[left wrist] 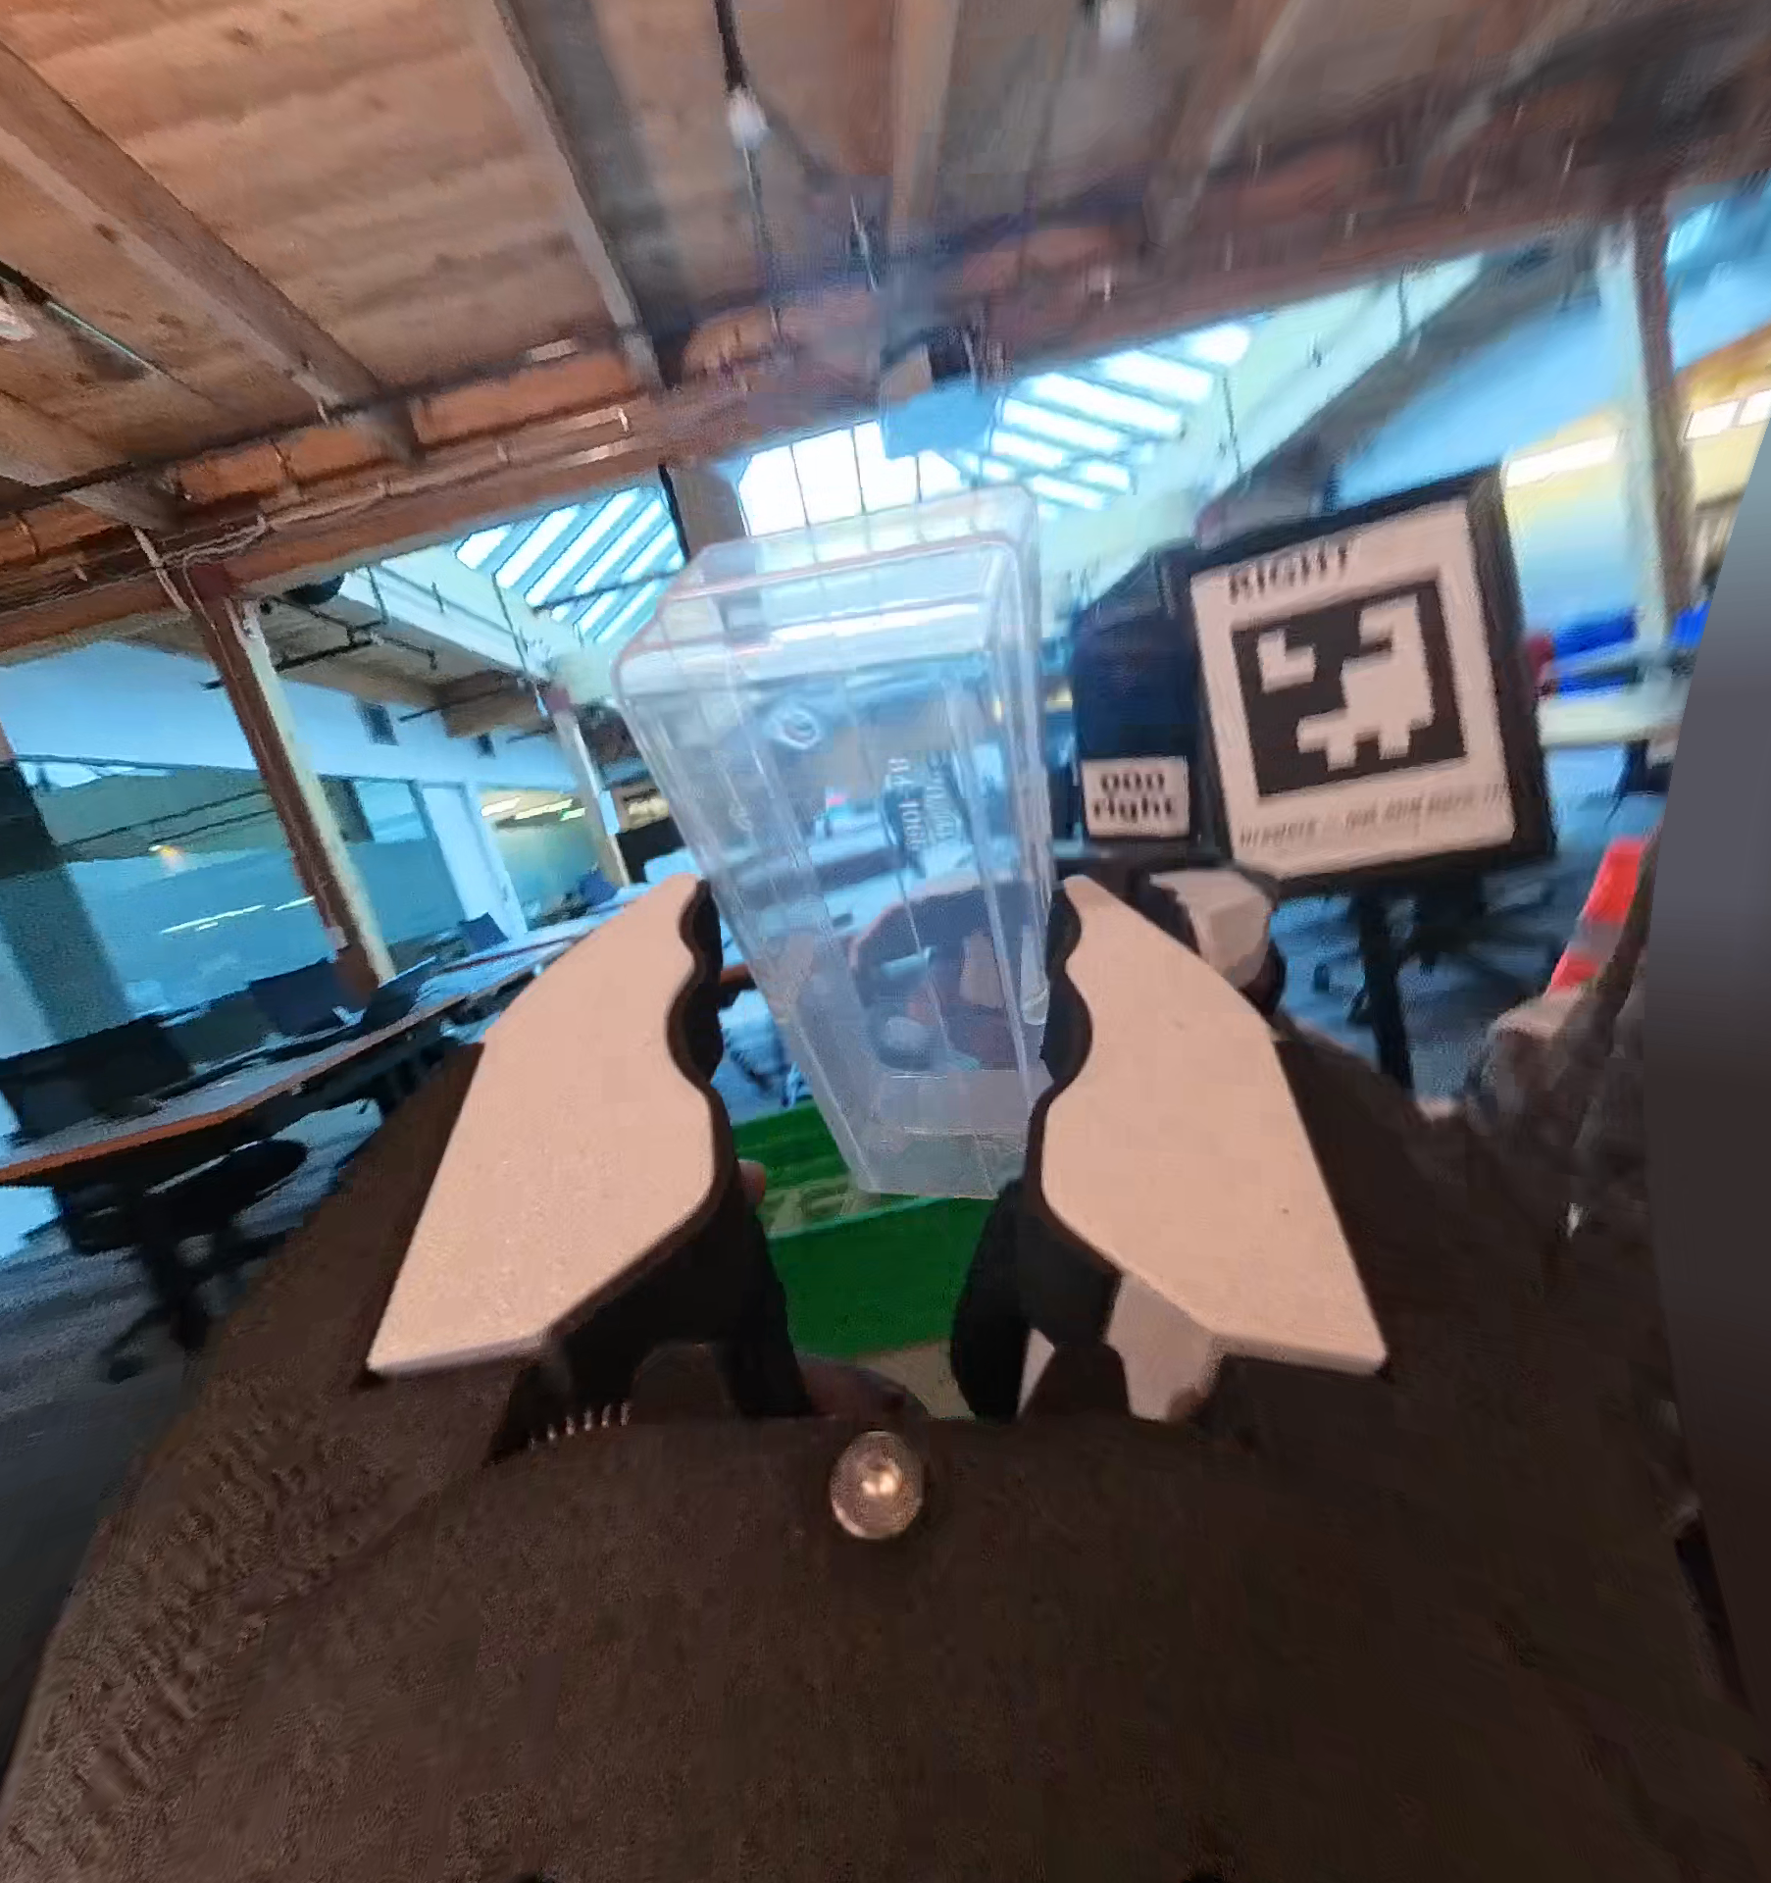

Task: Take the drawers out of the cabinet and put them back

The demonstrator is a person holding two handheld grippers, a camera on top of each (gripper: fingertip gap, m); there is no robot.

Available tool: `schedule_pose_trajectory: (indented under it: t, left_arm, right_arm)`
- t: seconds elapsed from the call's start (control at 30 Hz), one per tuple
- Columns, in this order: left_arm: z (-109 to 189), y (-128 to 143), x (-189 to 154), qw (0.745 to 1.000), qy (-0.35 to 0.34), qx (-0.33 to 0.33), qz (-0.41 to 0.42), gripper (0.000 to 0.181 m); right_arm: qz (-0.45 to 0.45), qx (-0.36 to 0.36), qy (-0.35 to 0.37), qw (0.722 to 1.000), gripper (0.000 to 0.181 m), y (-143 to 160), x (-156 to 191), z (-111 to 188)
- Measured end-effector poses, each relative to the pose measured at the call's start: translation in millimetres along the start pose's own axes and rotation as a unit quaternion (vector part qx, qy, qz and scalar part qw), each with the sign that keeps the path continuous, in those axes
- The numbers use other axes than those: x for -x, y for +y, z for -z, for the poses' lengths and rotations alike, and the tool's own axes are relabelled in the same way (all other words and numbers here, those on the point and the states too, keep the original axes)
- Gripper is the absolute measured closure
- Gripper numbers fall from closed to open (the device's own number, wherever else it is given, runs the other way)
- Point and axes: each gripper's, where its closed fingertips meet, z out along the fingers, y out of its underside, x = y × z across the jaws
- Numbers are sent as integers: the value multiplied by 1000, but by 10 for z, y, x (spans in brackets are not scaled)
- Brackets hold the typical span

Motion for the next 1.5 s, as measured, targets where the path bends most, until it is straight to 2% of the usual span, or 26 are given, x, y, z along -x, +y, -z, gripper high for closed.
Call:
schedule_pose_trajectory:
  t: [0.07, 0.13, 0.2, 0.3, 0.47, 0.57, 0.63, 0.7, 0.8, 0.87, 0.97, 1.07, 1.13, 1.2, 1.27, 1.4, 1.5]
  left_arm:
    - [-58, 93, -79, 999, 13, 25, -18, 119]
    - [-110, 178, -138, 998, 22, 47, -31, 120]
    - [-141, 257, -190, 996, 30, 68, -45, 120]
    - [-163, 281, -252, 996, 45, 73, -39, 119]
    - [-165, 262, -339, 995, 70, 72, -19, 121]
    - [-124, 144, -250, 997, 37, 46, -43, 122]
    - [-57, 12, -102, 998, -9, 20, -59, 122]
    - [52, -133, 150, 993, -88, -4, -77, 126]
    - [277, -282, 518, 972, -208, -16, -108, 140]
    - [360, -338, 588, 965, -232, -16, -119, 141]
    - [423, -434, 615, 961, -248, -32, -121, 144]
    - [438, -455, 620, 959, -252, -34, -125, 145]
    - [437, -442, 629, 959, -253, -33, -124, 145]
    - [421, -412, 630, 960, -250, -30, -121, 145]
    - [406, -370, 640, 961, -249, -22, -120, 145]
    - [382, -311, 642, 961, -246, -5, -126, 146]
    - [375, -310, 629, 962, -242, -3, -127, 146]
  right_arm:
    - [-6, 25, -4, 1000, 97, 82, 16, -98]
    - [27, 37, 15, 999, 98, 121, 2, -160]
    - [44, 33, 25, 998, 108, 100, 0, -175]
    - [61, 36, 17, 997, 119, 107, 29, -155]
    - [102, 34, 7, 994, 124, 121, 92, -55]
    - [140, 46, 35, 988, 125, 101, 1, 124]
    - [180, 86, 59, 978, 125, 138, -137, 337]
    - [222, 157, 91, 958, 124, 246, -376, 632]
    - [266, 299, 148, 905, 124, 512, -881, 1230]
    - [280, 389, 153, 864, 124, 747, -1151, 1644]
    - [271, 528, 116, 796, 124, 1232, -1404, 2253]
    - [256, 651, 51, 712, 124, 1713, -1481, 2837]
    - [249, 689, 0, 681, 124, 1956, -1461, 3068]
    - [234, 700, -35, 673, 124, 2135, -1429, 3159]
    - [221, 696, -60, 680, 123, 2266, -1393, 3135]
    - [192, 694, -91, 688, 122, 2465, -1377, 3056]
    - [172, 705, -101, 680, 121, 2596, -1398, 3078]
